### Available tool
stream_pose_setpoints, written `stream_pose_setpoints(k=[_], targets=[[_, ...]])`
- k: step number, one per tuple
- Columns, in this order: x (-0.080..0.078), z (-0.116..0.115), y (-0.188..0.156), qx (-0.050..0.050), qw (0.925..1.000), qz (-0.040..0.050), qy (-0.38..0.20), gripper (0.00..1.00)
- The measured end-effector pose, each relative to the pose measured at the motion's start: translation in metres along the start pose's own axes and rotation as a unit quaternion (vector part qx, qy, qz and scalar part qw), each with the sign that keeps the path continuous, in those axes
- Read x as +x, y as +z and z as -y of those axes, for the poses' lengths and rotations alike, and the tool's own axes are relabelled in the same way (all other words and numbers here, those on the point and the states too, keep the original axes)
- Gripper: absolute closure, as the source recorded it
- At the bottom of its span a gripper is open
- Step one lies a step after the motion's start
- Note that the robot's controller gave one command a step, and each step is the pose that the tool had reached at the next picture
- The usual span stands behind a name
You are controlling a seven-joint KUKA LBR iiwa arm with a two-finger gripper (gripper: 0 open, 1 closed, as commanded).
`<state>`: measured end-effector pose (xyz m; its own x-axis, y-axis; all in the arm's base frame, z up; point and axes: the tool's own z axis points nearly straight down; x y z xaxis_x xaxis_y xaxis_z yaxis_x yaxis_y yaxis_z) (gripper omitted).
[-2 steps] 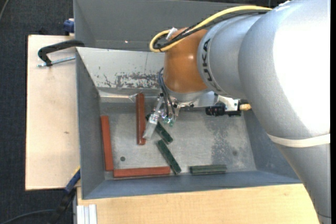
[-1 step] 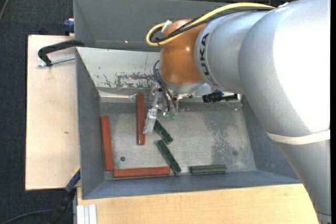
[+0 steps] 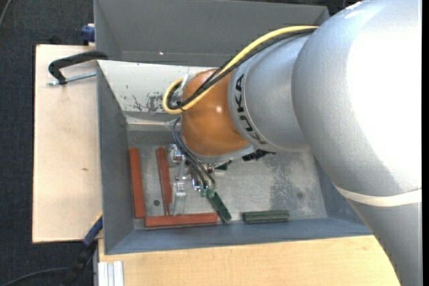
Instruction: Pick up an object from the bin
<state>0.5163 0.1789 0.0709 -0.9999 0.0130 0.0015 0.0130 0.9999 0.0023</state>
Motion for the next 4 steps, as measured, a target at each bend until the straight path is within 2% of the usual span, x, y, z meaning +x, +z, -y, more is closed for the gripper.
stream_pose_setpoints(k=[1, 2, 3, 4], targets=[[0.012, 0.056, 0.0, 0.001, 1.0, 0.0012, -0.003, 0.0], [-0.007, 0.108, -0.001, 0.001, 0.9998, 0.0037, 0.021, 0.0], [-0.006, 0.104, -0.001, 0.0, 0.9998, 0.0026, 0.019, 1.0], [-0.025, 0.114, -0.145, 0.0, 0.9999, 0.0083, 0.008, 1.0]])
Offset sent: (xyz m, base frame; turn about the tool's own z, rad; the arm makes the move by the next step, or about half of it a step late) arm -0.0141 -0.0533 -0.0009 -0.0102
